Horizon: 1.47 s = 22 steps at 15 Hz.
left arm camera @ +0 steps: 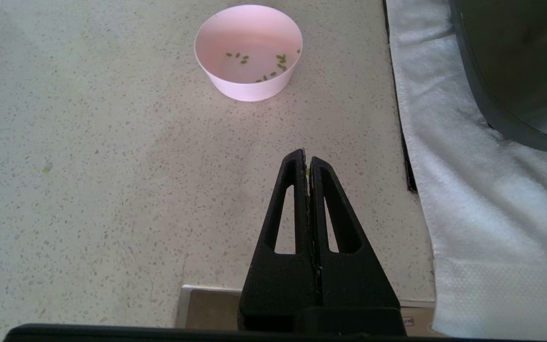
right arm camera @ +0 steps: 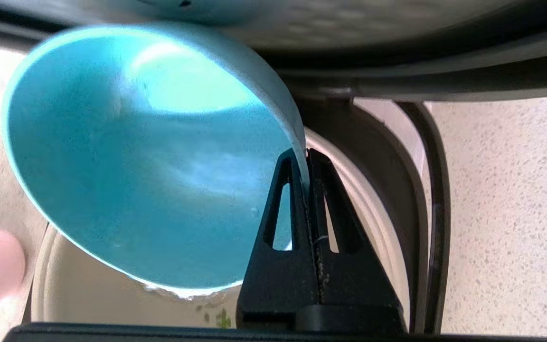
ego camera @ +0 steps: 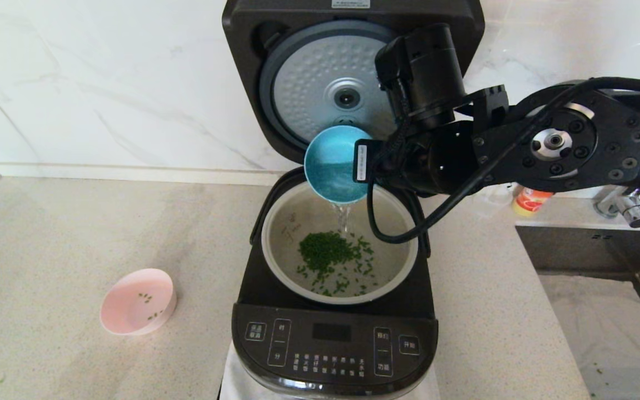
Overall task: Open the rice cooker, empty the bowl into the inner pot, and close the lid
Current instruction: Pour the water from the bowl into the rice cooker
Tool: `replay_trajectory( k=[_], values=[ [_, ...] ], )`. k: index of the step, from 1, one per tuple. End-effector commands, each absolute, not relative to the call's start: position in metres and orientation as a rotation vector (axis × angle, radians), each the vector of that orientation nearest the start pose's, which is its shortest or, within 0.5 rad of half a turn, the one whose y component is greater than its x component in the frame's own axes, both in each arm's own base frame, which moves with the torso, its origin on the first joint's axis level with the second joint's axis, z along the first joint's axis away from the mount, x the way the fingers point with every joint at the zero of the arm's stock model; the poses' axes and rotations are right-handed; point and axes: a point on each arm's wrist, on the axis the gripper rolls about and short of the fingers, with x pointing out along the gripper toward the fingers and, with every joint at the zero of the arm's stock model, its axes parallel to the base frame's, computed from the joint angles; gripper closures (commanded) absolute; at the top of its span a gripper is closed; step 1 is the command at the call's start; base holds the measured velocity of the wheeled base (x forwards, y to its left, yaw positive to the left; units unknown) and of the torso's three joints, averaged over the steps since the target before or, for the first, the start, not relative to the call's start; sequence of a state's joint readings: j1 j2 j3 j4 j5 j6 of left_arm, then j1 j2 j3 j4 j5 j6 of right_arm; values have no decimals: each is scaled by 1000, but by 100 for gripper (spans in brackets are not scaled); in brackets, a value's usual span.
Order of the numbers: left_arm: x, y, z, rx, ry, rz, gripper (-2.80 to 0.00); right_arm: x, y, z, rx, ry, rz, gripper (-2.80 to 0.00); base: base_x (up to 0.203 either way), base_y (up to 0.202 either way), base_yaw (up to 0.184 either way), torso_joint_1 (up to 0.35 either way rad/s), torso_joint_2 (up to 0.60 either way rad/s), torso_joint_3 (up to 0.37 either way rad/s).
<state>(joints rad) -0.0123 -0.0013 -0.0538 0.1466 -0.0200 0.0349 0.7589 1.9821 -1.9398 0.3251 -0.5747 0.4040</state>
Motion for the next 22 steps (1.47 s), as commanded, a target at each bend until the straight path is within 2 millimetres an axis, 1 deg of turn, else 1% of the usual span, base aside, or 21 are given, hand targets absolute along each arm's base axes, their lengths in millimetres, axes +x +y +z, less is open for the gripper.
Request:
replay_trajectory(
  k=[1, 4, 10, 13, 15, 16, 19, 22],
  values=[
    [-28, 0, 75, 35, 92, -34, 0, 294, 261, 307, 174, 300, 107, 0, 0, 0, 0, 0, 0, 0],
    [-28, 0, 75, 35, 92, -34, 0, 300, 266, 307, 170, 238, 82, 0, 0, 0, 0, 0, 0, 0],
    [-28, 0, 75, 35, 91, -34, 0, 303, 269, 310, 179, 183, 66, 0, 0, 0, 0, 0, 0, 0],
    [-28, 0, 75, 35, 91, -34, 0, 288, 268, 319, 186, 165, 67, 0, 0, 0, 0, 0, 0, 0],
    [-28, 0, 75, 35, 91, -34, 0, 275, 273, 320, 186, 162, 93, 0, 0, 0, 0, 0, 0, 0],
    [-28, 0, 75, 35, 91, -34, 0, 274, 275, 319, 191, 153, 98, 0, 0, 0, 0, 0, 0, 0],
    [-28, 0, 75, 35, 91, -34, 0, 279, 279, 309, 181, 108, 79, 0, 0, 0, 0, 0, 0, 0],
    [-28, 0, 75, 35, 93, -34, 0, 288, 286, 300, 164, 45, 75, 0, 0, 0, 0, 0, 0, 0]
  ],
)
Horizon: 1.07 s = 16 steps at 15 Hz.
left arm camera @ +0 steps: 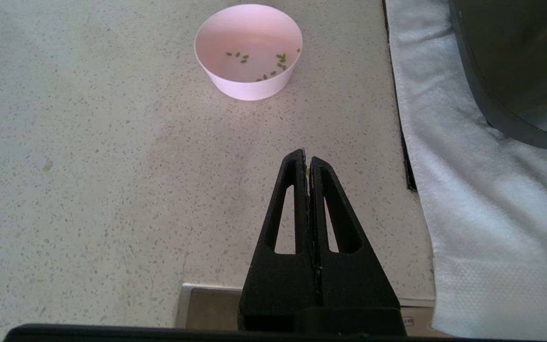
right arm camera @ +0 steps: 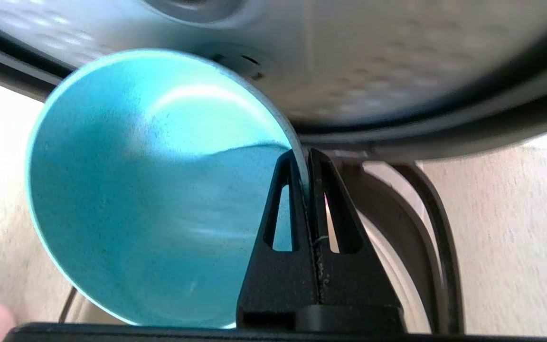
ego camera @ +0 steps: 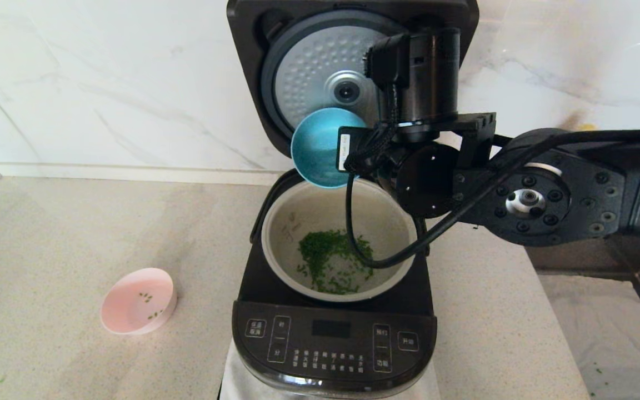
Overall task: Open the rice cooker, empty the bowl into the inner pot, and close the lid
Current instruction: Pour the water from the bowl into the rice cooker
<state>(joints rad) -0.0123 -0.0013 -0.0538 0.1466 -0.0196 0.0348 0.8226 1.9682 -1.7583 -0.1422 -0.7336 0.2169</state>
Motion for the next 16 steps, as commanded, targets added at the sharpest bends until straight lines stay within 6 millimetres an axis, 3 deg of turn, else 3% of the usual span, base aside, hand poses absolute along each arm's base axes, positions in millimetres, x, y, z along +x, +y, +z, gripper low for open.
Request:
replay_trajectory(
  k=[1, 9, 12, 16],
  values=[
    [-28, 0, 75, 35, 91, -34, 0, 293, 287, 297, 154, 24, 59, 0, 0, 0, 0, 0, 0, 0],
    [-28, 0, 75, 35, 91, -34, 0, 308, 287, 289, 96, -156, -27, 0, 0, 0, 0, 0, 0, 0],
    [-28, 0, 75, 35, 91, -34, 0, 310, 287, 277, 65, -224, -51, 0, 0, 0, 0, 0, 0, 0],
    [-28, 0, 75, 35, 91, -34, 0, 309, 287, 277, 62, -236, -54, 0, 0, 0, 0, 0, 0, 0]
  ],
)
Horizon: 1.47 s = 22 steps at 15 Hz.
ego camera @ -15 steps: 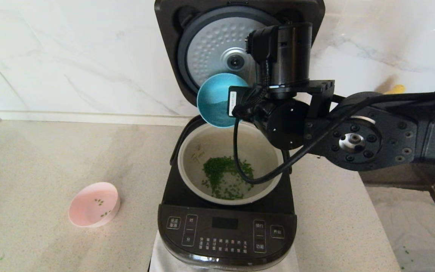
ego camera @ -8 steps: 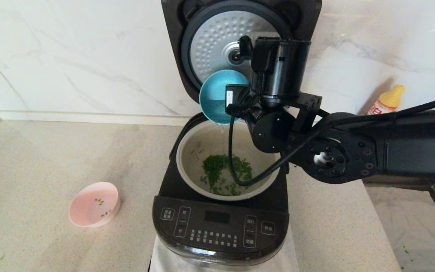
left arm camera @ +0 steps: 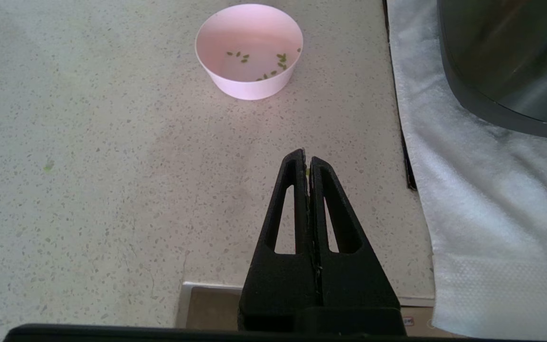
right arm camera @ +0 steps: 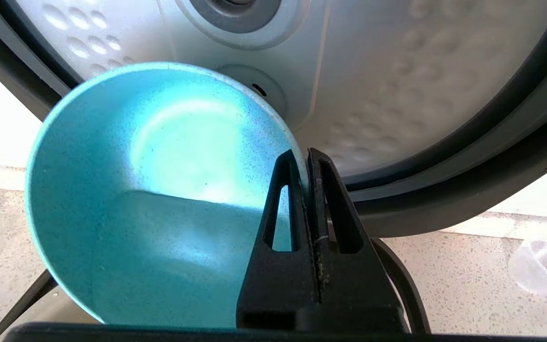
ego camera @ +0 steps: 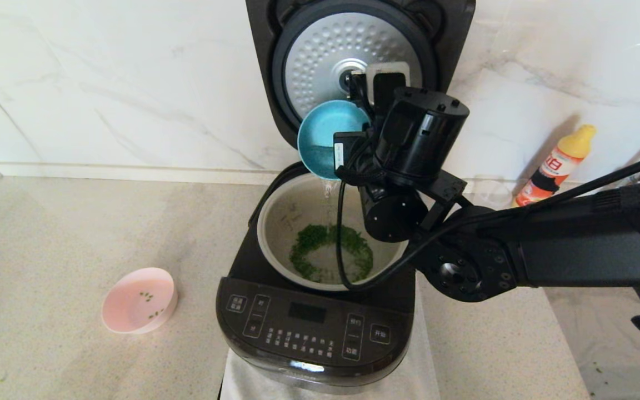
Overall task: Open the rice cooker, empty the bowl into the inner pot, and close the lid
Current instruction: Pour the water from the bowl into the rice cooker
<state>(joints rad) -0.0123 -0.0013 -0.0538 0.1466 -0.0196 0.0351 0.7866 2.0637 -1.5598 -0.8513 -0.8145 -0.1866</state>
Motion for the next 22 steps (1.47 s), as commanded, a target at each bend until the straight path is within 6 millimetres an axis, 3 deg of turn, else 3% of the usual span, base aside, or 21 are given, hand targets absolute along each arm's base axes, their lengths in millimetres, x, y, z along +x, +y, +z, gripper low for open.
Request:
replay_trajectory(
  k=[1, 4, 12, 22],
  values=[
    [-28, 0, 75, 35, 93, -34, 0, 309, 287, 277, 63, -236, -54, 0, 0, 0, 0, 0, 0, 0],
    [-28, 0, 75, 35, 91, -34, 0, 306, 288, 278, 73, -247, -48, 0, 0, 0, 0, 0, 0, 0],
    [-28, 0, 75, 35, 91, -34, 0, 292, 296, 247, 13, -301, -35, 0, 0, 0, 0, 0, 0, 0],
    [-28, 0, 75, 35, 91, -34, 0, 273, 305, 237, 6, -375, -14, 0, 0, 0, 0, 0, 0, 0]
  ],
)
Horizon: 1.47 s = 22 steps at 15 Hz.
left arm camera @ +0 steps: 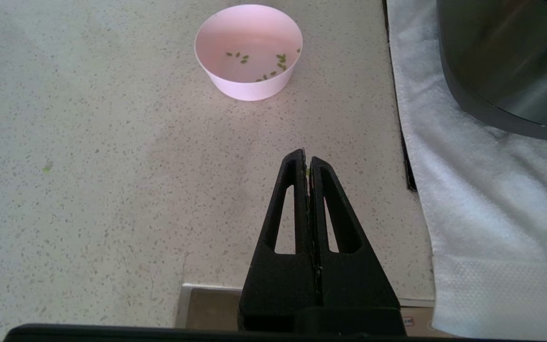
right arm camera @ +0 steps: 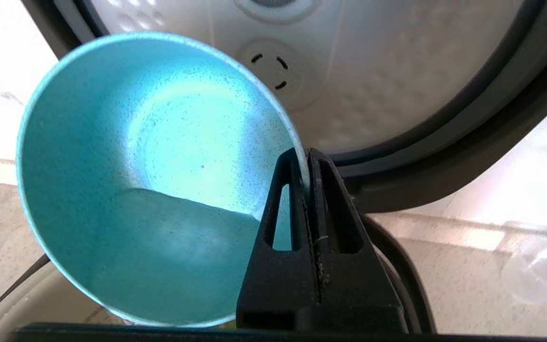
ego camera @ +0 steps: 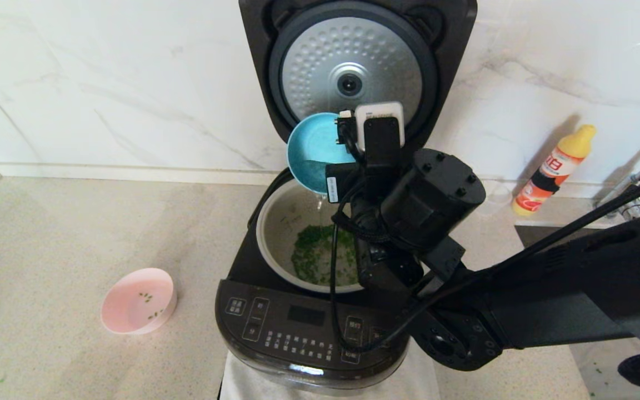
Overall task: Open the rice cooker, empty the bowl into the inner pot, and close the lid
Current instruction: Pour the water from the bowl into the rice cooker
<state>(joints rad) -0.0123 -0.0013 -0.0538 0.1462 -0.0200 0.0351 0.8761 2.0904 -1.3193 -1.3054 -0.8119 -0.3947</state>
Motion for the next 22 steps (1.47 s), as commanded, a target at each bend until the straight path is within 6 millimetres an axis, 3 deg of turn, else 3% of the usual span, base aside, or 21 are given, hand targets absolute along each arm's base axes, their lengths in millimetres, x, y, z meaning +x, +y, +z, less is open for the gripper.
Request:
replay_trajectory(
  k=[1, 4, 10, 13, 22],
  values=[
    [-28, 0, 75, 35, 93, -34, 0, 273, 306, 234, -1, -389, -20, 0, 0, 0, 0, 0, 0, 0],
    [-28, 0, 75, 35, 91, -34, 0, 273, 306, 225, -20, -421, -33, 0, 0, 0, 0, 0, 0, 0],
    [-28, 0, 75, 35, 91, -34, 0, 260, 308, 236, 8, -455, -17, 0, 0, 0, 0, 0, 0, 0],
    [-28, 0, 75, 35, 93, -34, 0, 257, 313, 229, -28, -440, -4, 0, 0, 0, 0, 0, 0, 0],
    [-28, 0, 75, 35, 92, -34, 0, 255, 309, 238, -28, -459, -11, 0, 0, 0, 0, 0, 0, 0]
  ],
)
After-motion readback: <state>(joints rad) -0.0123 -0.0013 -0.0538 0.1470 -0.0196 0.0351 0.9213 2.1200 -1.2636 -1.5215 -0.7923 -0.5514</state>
